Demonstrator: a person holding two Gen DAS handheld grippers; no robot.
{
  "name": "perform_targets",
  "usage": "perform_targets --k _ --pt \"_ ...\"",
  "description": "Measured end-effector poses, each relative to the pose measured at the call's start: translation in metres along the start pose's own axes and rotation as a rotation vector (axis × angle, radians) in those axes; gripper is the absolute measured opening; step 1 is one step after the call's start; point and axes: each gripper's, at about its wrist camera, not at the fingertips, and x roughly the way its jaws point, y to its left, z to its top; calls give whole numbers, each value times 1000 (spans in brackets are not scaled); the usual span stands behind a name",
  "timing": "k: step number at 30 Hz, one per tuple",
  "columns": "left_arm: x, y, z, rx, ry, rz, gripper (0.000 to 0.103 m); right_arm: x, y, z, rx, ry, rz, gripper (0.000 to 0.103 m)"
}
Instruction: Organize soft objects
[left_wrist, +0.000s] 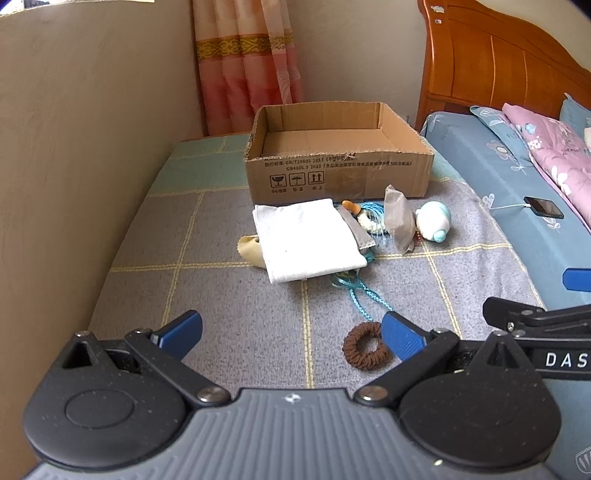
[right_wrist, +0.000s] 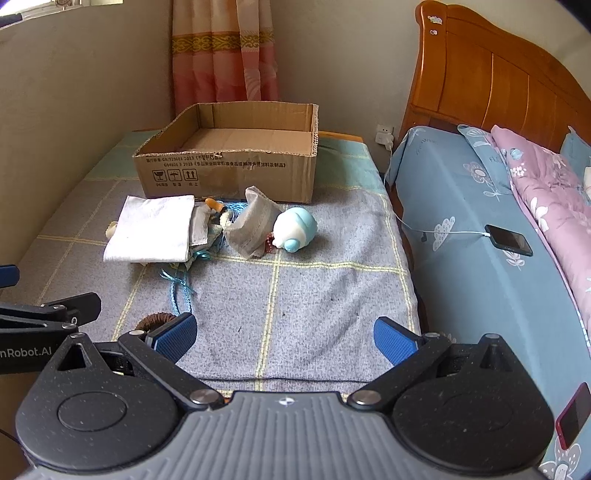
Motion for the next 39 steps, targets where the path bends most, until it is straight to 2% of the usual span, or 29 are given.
perform_targets --k 11,16,25,34,39 --pt "17 3 -2 73 -15 -57 103 4 -8 1 12 -11 11 103" --pt "35 7 -7 100 -1 -122 103 11 -15 0 -5 -41 47 103" --pt "61 -6 -16 161 39 -233 103 45 -30 -12 -38 -18 54 103" --pt "92 -20 -24 229 106 -240 103 73 -39 -21 4 29 86 103" --pt "94 -13 -23 232 96 -248 103 79 -38 -21 -6 32 94 103"
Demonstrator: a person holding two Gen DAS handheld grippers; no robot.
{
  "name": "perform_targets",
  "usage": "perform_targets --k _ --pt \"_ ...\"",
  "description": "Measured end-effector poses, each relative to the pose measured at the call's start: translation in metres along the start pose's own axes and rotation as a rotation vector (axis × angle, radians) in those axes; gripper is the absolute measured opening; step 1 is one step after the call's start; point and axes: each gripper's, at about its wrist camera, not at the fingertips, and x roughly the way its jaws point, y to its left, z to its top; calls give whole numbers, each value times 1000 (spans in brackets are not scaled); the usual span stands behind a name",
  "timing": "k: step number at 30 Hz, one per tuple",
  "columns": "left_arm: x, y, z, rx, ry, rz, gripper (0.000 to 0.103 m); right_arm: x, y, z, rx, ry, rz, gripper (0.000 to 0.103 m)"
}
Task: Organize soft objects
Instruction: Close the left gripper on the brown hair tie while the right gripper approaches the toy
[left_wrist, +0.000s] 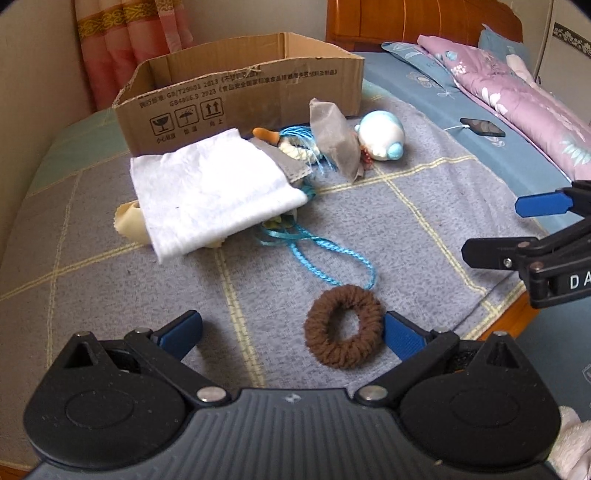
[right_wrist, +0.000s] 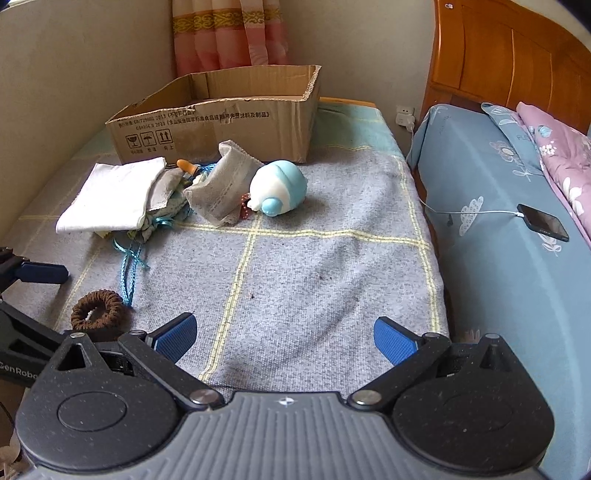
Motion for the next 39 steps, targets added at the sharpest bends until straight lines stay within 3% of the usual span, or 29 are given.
perform_targets --k 9,15,22,25,28,34,39 --pt "-8 30 -12 -21 -7 14 103 3 13 0 -73 -24 49 103" --pt "-9 27 -12 -55 -1 42 103 8 22 -4 -122 -33 82 103" --pt "-12 14 -12 -39 -8 96 101 16 24 -15 -171 -19 56 103" --pt "-13 8 -12 -38 -12 62 94 15 24 -17 -166 -31 58 103" --pt "-16 3 -12 -42 -23 36 79 15 24 -19 -170 -48 63 103" --pt "-16 -4 -9 -31 -33 20 65 15 22 -21 -169 -69 69 103" --pt "-15 -7 -8 -25 -60 18 47 15 23 -21 -158 -72 60 103"
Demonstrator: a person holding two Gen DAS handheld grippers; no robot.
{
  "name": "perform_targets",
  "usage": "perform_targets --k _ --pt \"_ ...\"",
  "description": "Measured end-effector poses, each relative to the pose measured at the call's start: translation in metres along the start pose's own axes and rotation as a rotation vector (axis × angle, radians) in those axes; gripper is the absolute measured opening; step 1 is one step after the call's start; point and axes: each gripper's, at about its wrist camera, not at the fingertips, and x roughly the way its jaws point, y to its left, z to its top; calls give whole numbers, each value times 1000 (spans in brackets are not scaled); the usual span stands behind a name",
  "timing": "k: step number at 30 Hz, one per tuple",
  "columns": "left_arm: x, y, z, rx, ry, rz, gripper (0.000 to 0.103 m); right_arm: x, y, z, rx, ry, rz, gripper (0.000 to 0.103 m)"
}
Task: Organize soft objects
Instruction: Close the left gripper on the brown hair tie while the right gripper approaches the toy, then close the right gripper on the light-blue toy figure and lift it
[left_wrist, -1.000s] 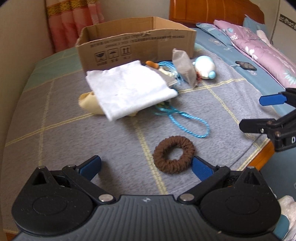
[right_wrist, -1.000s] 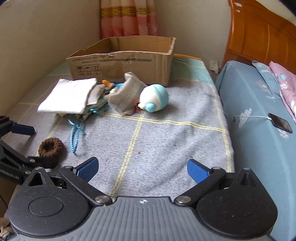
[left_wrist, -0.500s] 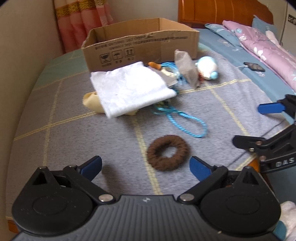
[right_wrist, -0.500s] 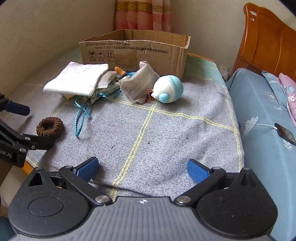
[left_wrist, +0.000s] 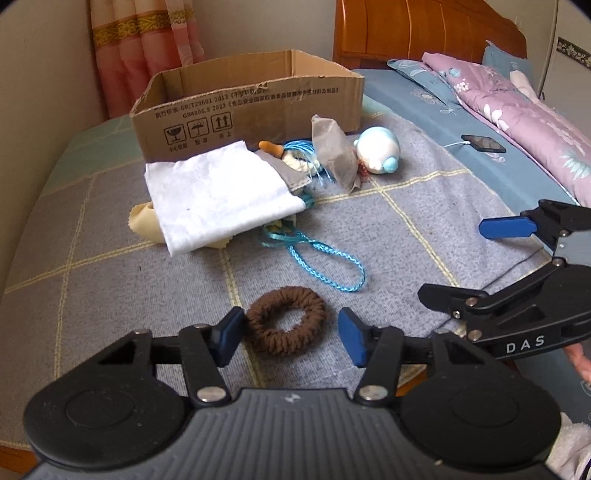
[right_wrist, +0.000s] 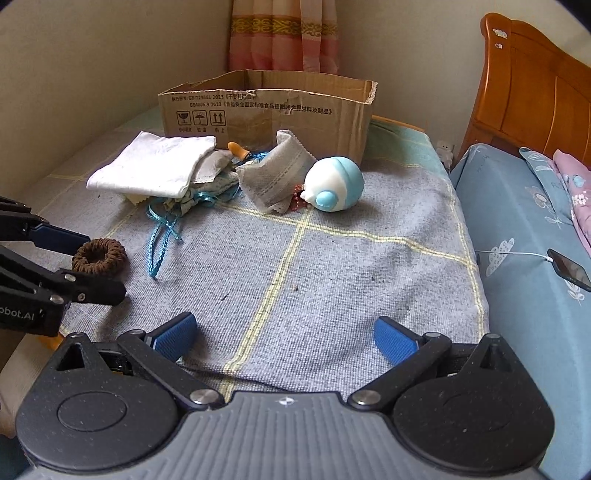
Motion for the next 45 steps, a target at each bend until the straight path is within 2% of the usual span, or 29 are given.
perform_targets --k 6,15,18,24,29,34,37,39,45 --pt "-1 4 -1 1 -13 -4 41 -1 0 -2 3 -9 -4 103" --pt "-2 27 -2 -30 -21 46 41 0 -3 2 -11 9 -6 103" --pt "-3 35 -4 -45 -30 88 41 1 -5 5 -28 17 -19 103" --pt "-3 55 -7 -128 -42 114 41 7 -11 21 -58 19 -43 103" --pt "-4 59 -6 -128 -65 174 41 16 -17 39 -84 13 -78 103" --pt "-4 65 -5 -141 -62 177 41 30 -25 62 -95 -1 -82 103" --pt "-3 68 -4 -149 -56 180 41 40 -28 76 -104 -17 -69 99" --pt "-3 69 -4 -159 -53 177 41 47 -30 84 -106 -24 -64 89" --pt "-2 70 -4 -170 -44 178 41 70 -33 98 -103 -5 -41 78"
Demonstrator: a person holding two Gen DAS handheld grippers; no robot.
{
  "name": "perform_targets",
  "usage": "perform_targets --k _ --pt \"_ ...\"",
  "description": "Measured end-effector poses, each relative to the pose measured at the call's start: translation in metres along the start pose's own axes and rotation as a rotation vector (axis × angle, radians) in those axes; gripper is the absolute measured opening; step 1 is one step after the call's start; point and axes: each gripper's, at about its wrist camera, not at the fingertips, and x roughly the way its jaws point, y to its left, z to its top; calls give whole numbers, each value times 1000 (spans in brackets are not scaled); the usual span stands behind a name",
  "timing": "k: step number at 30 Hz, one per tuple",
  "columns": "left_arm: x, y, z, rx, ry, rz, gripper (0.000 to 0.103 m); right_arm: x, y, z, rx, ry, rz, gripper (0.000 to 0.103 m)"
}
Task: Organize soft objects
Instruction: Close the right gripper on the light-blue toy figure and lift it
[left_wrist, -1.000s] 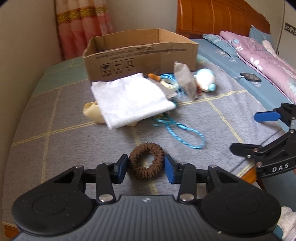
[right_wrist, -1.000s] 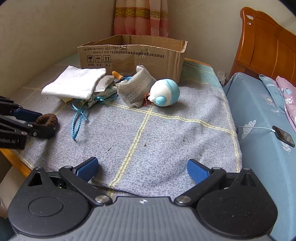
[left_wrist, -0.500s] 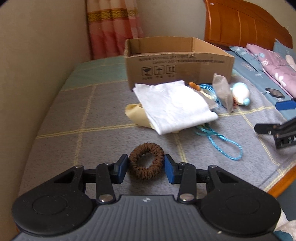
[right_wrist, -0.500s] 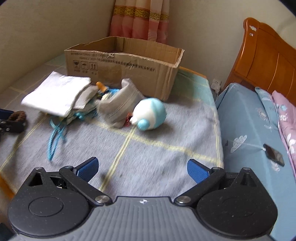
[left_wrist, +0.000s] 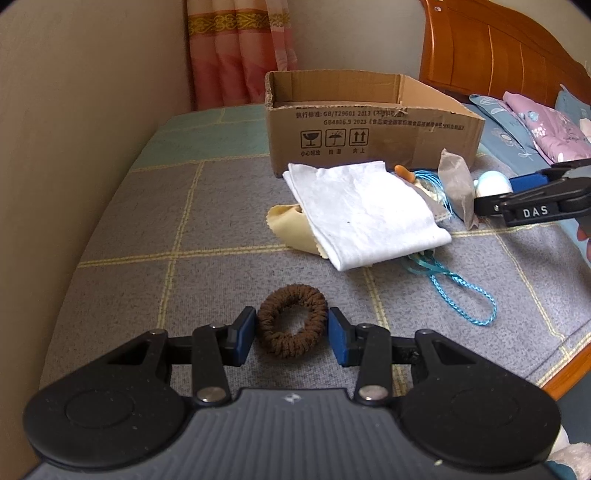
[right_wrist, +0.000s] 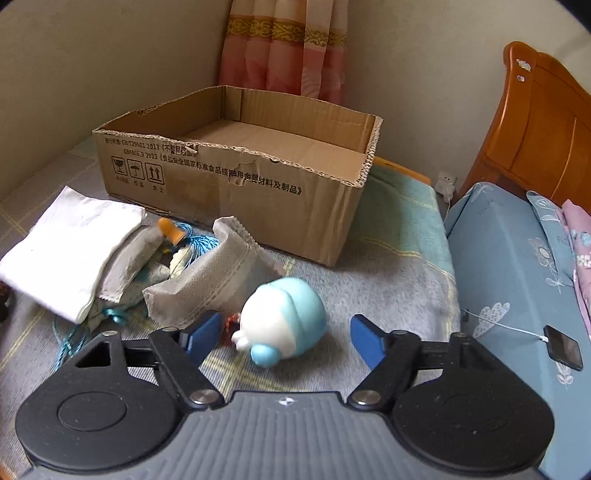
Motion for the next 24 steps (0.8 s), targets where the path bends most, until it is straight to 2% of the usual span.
perform_targets --k 6,14,24 --pt "1 -1 0 -1 5 1 41 3 -3 0 2 -4 35 62" --pt "-2 -2 0 24 12 -7 41 -14 1 -5 -5 -4 17 60" --pt "-26 -1 12 95 10 -34 41 -50 4 -8 -24 -20 49 60"
